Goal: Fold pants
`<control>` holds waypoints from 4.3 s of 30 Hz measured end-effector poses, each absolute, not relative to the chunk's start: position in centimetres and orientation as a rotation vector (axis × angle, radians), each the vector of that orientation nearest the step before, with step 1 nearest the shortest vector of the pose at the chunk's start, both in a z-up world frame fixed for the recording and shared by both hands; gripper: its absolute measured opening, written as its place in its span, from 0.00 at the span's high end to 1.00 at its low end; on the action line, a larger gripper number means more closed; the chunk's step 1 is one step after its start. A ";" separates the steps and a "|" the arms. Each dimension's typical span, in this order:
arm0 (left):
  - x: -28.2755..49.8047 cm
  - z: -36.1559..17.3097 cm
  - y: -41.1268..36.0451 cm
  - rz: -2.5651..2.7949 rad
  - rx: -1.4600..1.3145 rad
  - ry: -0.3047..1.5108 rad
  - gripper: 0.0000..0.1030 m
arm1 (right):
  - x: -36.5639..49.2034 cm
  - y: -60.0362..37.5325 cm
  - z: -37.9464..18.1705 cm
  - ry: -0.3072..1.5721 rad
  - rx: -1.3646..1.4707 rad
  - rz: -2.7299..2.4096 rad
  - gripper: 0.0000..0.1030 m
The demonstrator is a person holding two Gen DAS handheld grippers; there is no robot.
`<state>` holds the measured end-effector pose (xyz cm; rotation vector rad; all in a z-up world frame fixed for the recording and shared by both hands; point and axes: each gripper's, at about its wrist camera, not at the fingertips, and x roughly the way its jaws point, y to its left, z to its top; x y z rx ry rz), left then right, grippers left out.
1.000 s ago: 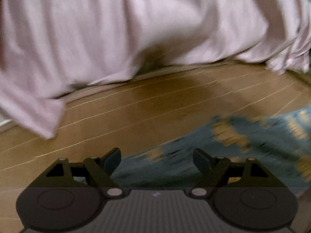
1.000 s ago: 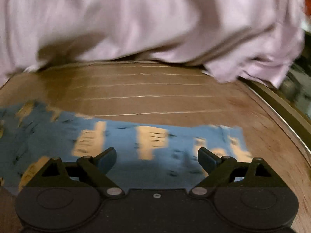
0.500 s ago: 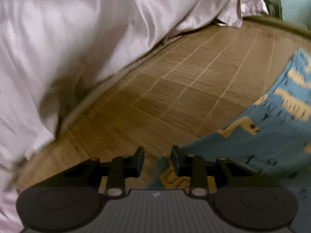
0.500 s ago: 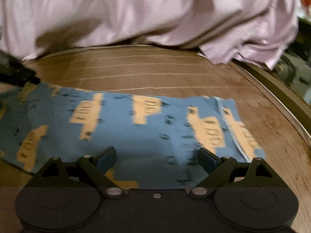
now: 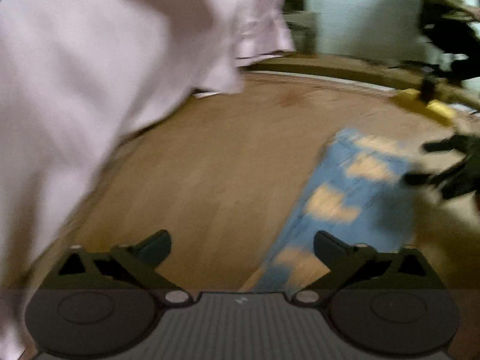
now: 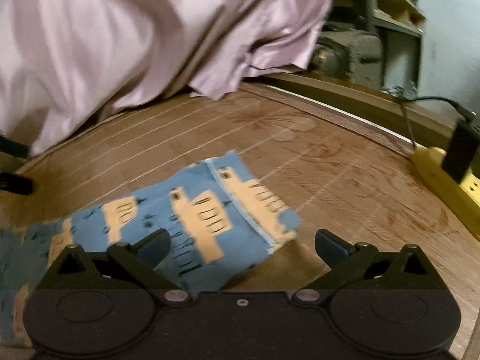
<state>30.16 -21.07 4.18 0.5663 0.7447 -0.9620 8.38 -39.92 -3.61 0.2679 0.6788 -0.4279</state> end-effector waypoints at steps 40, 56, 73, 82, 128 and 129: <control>31.2 -3.7 -37.0 -1.296 0.613 0.756 0.86 | 8.1 -44.2 -5.8 0.600 0.582 -0.514 0.62; 35.3 -2.2 -34.6 -1.333 0.210 0.966 0.51 | 8.6 -41.9 -4.4 0.568 0.379 -0.462 0.89; 39.4 -2.8 -37.4 -1.155 -0.079 1.496 0.39 | 10.7 -34.6 -4.8 0.644 -0.107 -0.196 0.89; 37.7 -2.4 -40.2 -1.056 0.083 1.484 0.39 | 10.5 -33.6 -5.2 0.658 -0.175 -0.165 0.89; 33.0 -3.9 -8.7 -0.849 -0.414 1.306 0.94 | 7.5 -19.0 -3.6 0.595 -0.407 0.356 0.89; 33.0 -4.3 -8.5 -0.849 -0.410 1.308 0.94 | 7.7 -18.8 -3.8 0.604 -0.408 0.362 0.89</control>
